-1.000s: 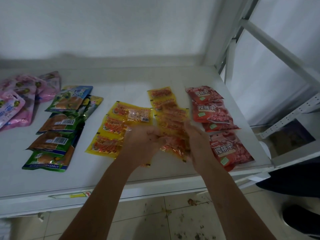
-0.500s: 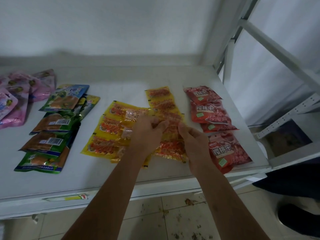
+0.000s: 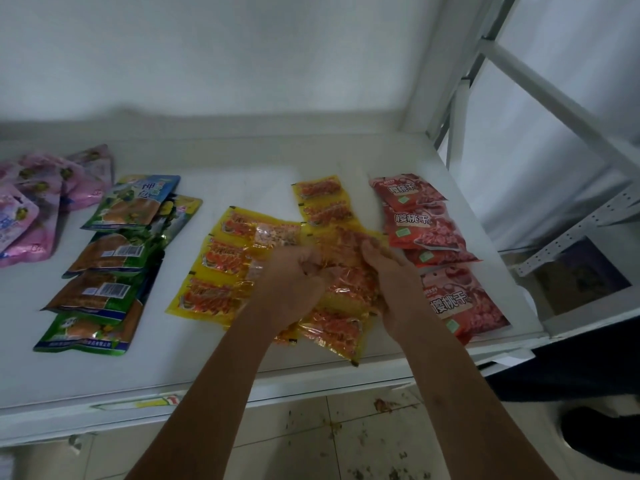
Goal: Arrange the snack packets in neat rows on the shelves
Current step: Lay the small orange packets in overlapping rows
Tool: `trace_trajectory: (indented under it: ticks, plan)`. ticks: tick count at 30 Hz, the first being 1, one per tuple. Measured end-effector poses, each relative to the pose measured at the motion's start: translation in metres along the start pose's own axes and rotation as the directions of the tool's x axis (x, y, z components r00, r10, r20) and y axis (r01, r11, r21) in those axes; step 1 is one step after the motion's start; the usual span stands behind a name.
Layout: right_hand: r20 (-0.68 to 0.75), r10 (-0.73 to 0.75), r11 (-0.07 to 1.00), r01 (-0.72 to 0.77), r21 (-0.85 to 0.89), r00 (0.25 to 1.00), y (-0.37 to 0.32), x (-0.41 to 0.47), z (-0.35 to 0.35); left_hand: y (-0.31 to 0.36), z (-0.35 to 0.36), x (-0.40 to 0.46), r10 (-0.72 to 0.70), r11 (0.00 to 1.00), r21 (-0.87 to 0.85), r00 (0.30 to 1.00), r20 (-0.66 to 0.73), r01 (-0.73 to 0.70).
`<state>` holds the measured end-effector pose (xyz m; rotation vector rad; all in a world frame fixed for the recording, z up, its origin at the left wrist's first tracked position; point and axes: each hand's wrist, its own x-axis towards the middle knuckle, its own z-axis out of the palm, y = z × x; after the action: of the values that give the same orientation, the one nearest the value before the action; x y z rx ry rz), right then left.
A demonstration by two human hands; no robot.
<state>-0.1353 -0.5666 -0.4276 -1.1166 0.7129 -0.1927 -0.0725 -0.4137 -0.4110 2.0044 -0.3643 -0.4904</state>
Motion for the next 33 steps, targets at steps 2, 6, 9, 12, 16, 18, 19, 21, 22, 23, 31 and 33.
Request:
trace_trajectory:
  ticks: [2,6,9,12,16,18,19,21,22,23,31,33]
  plan:
    - [-0.021,-0.033,0.999,0.033,0.014,0.999,0.001,-0.004,0.002,0.003,0.001,0.0,0.011,0.999,-0.037,1.0,-0.005,-0.011]
    - [-0.002,-0.081,0.997,0.081,0.012,0.997,0.004,-0.006,0.002,0.012,0.006,0.007,-0.011,0.993,-0.12,0.992,-0.126,-0.004]
    - [-0.004,-0.112,0.994,0.112,0.018,0.994,0.006,-0.008,0.001,0.012,0.013,0.016,-0.088,0.982,-0.179,0.99,-0.112,0.067]
    - [-0.036,-0.13,0.991,0.13,0.0,0.991,0.009,-0.009,0.004,0.016,0.014,0.015,-0.084,0.978,-0.198,0.991,-0.101,0.063]
    - [-0.085,-0.083,0.996,0.084,0.01,0.993,0.01,-0.009,0.006,0.018,0.016,0.009,-0.11,0.969,-0.232,0.989,-0.104,0.083]
    - [-0.083,-0.094,0.996,0.093,-0.007,0.992,0.01,-0.01,0.006,0.015,0.017,0.009,-0.085,0.967,-0.249,0.991,-0.102,0.057]
    - [-0.082,-0.105,0.994,0.104,-0.016,0.991,0.011,-0.01,0.005,0.014,0.017,0.009,-0.077,0.966,-0.255,0.992,-0.1,0.049]
    - [-0.072,-0.113,0.993,0.112,-0.023,0.991,0.01,-0.013,0.006,0.016,0.016,0.007,-0.089,0.958,-0.28,0.991,-0.098,0.058]
    - [-0.065,-0.116,0.993,0.115,-0.023,0.991,0.009,-0.015,0.008,0.019,0.014,0.005,-0.103,0.952,-0.298,0.989,-0.104,0.068]
    - [-0.056,-0.128,0.992,0.127,-0.021,0.99,0.006,-0.016,0.011,0.02,0.012,0.003,-0.101,0.946,-0.318,0.989,-0.11,0.061]
    - [0.064,-0.431,0.636,0.353,-0.686,0.9,-0.02,0.006,0.028,0.005,-0.057,0.017,-0.174,0.966,-0.243,0.91,-0.376,0.084]
    - [-0.008,-0.427,0.468,0.213,-0.858,0.904,-0.017,0.02,0.02,-0.006,-0.069,0.027,-0.157,0.987,-0.104,0.906,-0.393,0.126]
